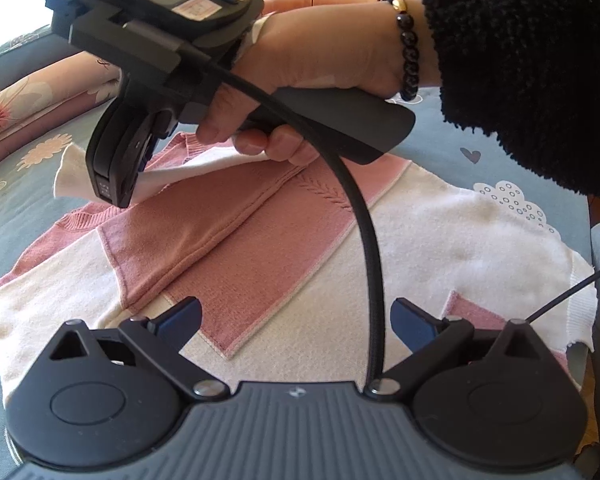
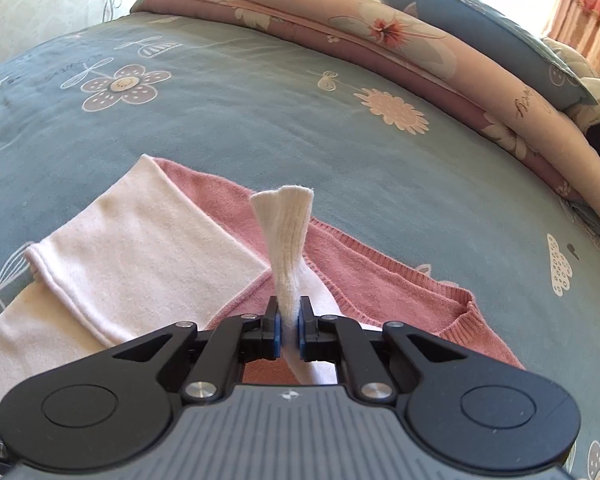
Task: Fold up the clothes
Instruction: 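Lay the sleeve over the chest and open the right gripper, then press the folded sleeve edge near the collar with the right gripper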
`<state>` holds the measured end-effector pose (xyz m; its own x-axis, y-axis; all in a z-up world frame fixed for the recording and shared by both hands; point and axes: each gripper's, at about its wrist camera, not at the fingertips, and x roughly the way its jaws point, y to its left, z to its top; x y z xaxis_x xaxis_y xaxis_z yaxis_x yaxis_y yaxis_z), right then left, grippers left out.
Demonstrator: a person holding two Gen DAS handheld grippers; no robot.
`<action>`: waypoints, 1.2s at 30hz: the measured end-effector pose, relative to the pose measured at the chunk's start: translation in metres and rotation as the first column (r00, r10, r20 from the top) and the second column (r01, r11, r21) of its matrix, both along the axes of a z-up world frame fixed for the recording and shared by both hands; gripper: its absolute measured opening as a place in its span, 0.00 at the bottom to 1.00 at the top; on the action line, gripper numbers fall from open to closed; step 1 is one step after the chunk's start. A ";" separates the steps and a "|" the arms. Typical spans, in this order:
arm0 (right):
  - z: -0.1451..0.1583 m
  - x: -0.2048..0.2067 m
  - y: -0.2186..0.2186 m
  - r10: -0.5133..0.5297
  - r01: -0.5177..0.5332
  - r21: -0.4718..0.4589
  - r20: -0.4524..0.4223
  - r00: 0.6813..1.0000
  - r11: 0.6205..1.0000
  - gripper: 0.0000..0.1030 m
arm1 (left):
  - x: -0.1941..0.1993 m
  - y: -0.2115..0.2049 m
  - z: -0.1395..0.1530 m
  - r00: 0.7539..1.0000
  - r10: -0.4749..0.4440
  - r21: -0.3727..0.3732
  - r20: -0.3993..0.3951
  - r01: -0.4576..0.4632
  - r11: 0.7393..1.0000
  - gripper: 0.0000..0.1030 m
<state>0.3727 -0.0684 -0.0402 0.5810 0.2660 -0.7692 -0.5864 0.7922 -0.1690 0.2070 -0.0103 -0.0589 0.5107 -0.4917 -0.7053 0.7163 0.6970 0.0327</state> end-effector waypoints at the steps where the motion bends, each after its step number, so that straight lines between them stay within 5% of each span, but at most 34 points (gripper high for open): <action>1: -0.001 0.000 0.001 0.010 -0.010 -0.001 -0.004 1.000 1.000 0.09 | 0.000 0.000 0.000 1.000 -0.001 0.000 0.000 0.001 1.000 0.97; 8: -0.012 -0.005 0.009 0.060 -0.060 -0.024 -0.019 0.998 0.998 0.10 | -0.001 -0.004 -0.003 1.000 -0.007 0.010 -0.004 0.008 1.000 0.97; 12: -0.018 -0.004 0.010 0.074 -0.076 -0.020 -0.090 0.993 0.997 0.22 | -0.002 -0.005 -0.002 1.000 -0.018 0.004 -0.005 0.018 1.000 0.97; 17: 0.009 -0.015 -0.008 0.077 -0.079 -0.038 -0.050 0.996 0.996 0.42 | -0.007 -0.006 0.005 1.000 -0.031 -0.017 0.006 0.031 0.999 0.97; 20: 0.034 -0.017 -0.036 0.032 -0.032 -0.075 -0.001 0.999 0.997 0.43 | -0.015 -0.008 0.014 0.998 -0.054 -0.039 0.029 0.055 0.998 0.97; 27: 0.052 -0.018 -0.137 -0.195 0.199 -0.152 0.041 0.980 0.968 0.39 | -0.035 -0.020 0.026 0.989 -0.136 -0.073 0.058 0.141 0.987 0.98; 29: 0.047 -0.015 -0.170 -0.295 0.296 -0.127 0.026 0.955 0.947 0.13 | -0.037 -0.022 0.026 0.987 -0.151 -0.074 0.061 0.156 0.985 0.98; 33: 0.030 -0.015 -0.219 -0.417 0.416 -0.037 -0.033 0.908 0.909 0.12 | -0.033 -0.023 0.020 0.988 -0.144 -0.066 0.047 0.147 0.987 0.98; 36: 0.009 -0.020 -0.229 -0.418 0.417 -0.024 -0.074 0.905 0.908 0.12 | -0.023 -0.024 0.013 0.993 -0.116 -0.055 0.021 0.117 0.992 0.98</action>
<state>0.3523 -0.2969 -0.0313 0.5774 0.0056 -0.8164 -0.2133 0.9663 -0.1443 0.1845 -0.0344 -0.0461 0.4599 -0.5871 -0.6662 0.7924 0.6099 0.0097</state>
